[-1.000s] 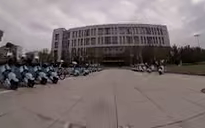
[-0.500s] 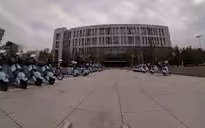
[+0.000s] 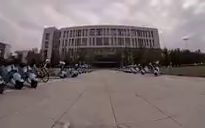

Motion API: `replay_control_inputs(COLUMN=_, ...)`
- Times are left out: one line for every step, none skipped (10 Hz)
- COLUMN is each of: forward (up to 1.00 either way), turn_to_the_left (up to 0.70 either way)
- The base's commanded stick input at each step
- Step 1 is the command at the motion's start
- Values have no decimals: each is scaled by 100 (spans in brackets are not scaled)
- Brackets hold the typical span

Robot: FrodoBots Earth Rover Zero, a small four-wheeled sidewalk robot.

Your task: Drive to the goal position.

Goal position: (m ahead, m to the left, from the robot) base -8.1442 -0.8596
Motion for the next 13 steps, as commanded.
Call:
replay_control_inputs(forward=70, turn_to_the_left=0)
replay_control_inputs(forward=70, turn_to_the_left=0)
replay_control_inputs(forward=70, turn_to_the_left=0)
replay_control_inputs(forward=70, turn_to_the_left=0)
replay_control_inputs(forward=70, turn_to_the_left=0)
replay_control_inputs(forward=70, turn_to_the_left=0)
replay_control_inputs(forward=70, turn_to_the_left=0)
replay_control_inputs(forward=70, turn_to_the_left=0)
replay_control_inputs(forward=70, turn_to_the_left=0)
replay_control_inputs(forward=70, turn_to_the_left=0)
replay_control_inputs(forward=70, turn_to_the_left=0)
replay_control_inputs(forward=70, turn_to_the_left=0)
replay_control_inputs(forward=70, turn_to_the_left=0)
